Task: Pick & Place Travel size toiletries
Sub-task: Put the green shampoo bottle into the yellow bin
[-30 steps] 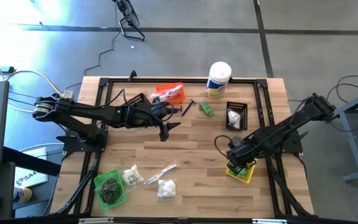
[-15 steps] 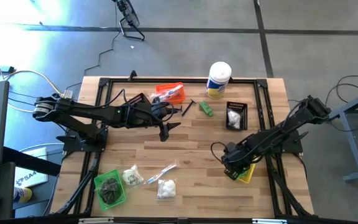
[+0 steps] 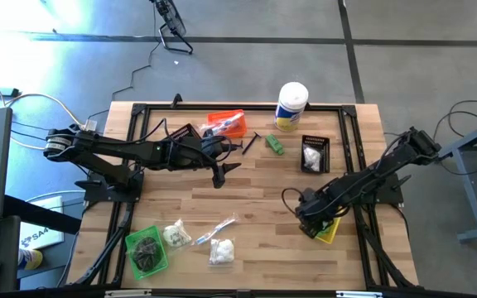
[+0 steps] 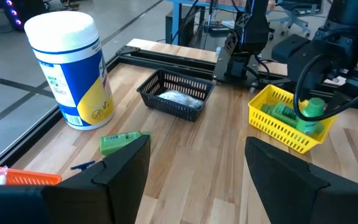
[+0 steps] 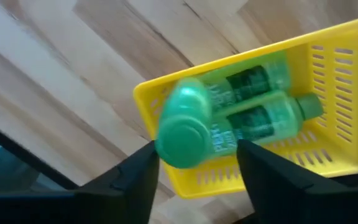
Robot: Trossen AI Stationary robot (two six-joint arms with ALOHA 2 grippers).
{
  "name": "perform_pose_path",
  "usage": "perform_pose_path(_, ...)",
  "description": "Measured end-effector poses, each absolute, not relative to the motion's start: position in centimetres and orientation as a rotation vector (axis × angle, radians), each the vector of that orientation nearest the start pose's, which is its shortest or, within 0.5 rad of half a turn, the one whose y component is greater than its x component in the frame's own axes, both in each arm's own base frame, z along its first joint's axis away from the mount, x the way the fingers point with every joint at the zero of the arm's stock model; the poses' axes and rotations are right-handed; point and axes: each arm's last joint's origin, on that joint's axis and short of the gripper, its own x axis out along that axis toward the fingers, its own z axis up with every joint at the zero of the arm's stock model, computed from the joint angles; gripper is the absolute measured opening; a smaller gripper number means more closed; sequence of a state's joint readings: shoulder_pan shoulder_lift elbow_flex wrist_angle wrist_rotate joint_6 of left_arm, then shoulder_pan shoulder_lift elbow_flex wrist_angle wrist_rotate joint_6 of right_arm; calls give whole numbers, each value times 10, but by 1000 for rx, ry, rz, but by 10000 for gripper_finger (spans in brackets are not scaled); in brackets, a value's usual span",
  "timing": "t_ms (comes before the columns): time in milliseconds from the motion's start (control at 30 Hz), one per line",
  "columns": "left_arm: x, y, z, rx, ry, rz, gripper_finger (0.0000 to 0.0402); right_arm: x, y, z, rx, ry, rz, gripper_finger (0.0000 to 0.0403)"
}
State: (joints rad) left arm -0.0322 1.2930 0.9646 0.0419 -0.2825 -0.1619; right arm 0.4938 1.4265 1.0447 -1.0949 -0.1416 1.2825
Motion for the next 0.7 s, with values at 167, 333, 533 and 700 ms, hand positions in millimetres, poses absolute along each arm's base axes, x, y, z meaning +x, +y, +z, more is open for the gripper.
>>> perform_pose_path(167, 291, -1, 308, -115, 263, 271, 255, 204, 114, 233, 719, 1554, -583, 233)
perform_pose_path(333, 291, -1, 308, -115, 262, 271, 255, 198, 109, 233, 717, 1554, -711, 210)
perform_pose_path(533, 291, -1, 308, -115, 262, 271, 255, 195, 109, 233, 714, 1567, -739, 163)
perform_pose_path(700, 291, -1, 308, -115, 262, 271, 255, 195, 111, 240, 761, 1546, -638, 131)
